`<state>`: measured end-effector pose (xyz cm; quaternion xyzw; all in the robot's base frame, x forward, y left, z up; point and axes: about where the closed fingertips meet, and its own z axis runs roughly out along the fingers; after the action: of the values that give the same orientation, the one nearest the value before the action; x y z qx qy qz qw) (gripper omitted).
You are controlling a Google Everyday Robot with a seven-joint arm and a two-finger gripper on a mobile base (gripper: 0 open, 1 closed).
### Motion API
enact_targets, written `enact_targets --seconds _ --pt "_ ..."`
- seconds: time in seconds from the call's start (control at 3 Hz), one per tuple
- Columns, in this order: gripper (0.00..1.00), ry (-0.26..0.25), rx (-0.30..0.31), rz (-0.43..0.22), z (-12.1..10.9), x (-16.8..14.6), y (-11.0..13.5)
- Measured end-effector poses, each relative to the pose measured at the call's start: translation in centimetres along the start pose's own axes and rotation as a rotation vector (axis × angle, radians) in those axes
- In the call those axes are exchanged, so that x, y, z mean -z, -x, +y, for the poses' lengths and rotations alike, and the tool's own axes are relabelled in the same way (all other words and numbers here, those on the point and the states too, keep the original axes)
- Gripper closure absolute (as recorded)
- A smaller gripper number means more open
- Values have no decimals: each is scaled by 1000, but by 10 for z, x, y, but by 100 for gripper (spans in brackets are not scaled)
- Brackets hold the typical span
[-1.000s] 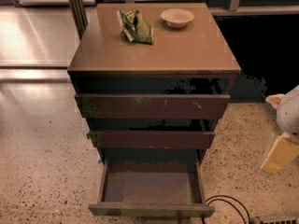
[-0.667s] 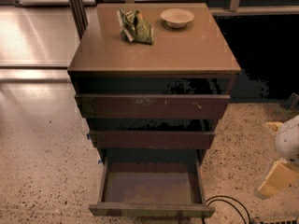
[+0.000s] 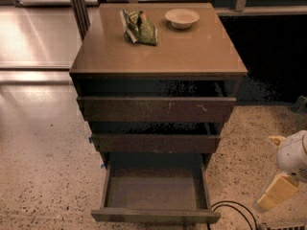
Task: Close bottom drawer
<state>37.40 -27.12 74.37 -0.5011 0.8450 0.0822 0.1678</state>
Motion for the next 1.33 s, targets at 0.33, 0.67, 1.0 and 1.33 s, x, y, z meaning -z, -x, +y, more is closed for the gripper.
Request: enact_targets --seconds 0.33,0.67,1.0,1.33 --pt "0 75 -30 -70 25 -57 6" --pt "0 129 -13 -77 54 -115 14" --pt "0 163 -4 -30 91 -163 7" --pt "0 178 -3 -29 92 -174 5"
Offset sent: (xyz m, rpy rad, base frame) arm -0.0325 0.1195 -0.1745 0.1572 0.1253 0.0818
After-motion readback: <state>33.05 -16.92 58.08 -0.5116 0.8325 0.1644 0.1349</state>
